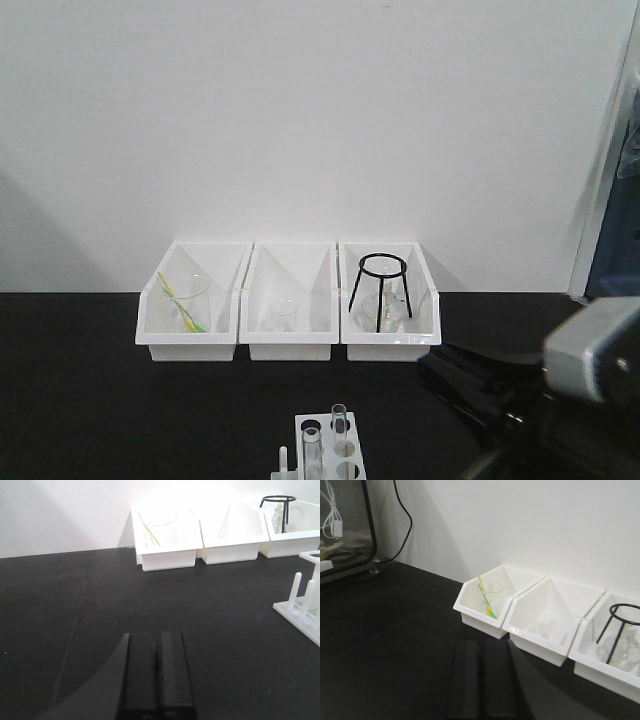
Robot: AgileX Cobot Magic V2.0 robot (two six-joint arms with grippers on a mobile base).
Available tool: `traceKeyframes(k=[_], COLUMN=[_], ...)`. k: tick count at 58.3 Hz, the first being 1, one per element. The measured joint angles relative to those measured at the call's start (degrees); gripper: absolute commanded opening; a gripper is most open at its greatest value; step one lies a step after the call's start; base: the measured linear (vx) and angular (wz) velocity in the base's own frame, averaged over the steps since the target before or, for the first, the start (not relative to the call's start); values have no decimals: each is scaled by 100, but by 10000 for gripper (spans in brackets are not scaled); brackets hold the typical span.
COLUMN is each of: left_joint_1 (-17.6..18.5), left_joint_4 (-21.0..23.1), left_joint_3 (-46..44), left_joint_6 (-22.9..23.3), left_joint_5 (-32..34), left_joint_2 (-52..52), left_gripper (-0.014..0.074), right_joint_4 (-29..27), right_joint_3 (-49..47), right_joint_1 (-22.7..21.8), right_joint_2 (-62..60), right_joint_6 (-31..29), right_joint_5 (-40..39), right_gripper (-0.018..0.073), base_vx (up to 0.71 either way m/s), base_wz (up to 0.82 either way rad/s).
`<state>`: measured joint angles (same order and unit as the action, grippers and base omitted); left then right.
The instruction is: Flip and reinsert test tube from rack
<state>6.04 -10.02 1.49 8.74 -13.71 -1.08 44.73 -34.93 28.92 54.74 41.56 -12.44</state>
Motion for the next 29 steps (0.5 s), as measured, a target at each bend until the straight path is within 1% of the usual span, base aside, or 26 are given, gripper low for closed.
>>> traceKeyframes(k=[5,11,26,29], left_joint_1=[0,0,0,0], left_joint_4=[0,0,0,0], left_joint_3=[0,0,0,0], left_joint_6=[0,0,0,0], left_joint_5=[0,0,0,0], left_joint_2=[0,0,0,0], left_gripper=[-6,-6,-6,-6], right_joint_4=[337,499,530,398], right_joint_3=[283,568,775,782], right_joint_1=[0,0,0,0], right_joint_2=[-495,-936,-1353,-1353], right_joint_6=[107,132,143,22], right_joint_5=[91,95,102,158], right_gripper=[-13,-13,-13,-13], base_vx=[0,0,0,0], base_wz=[0,0,0,0])
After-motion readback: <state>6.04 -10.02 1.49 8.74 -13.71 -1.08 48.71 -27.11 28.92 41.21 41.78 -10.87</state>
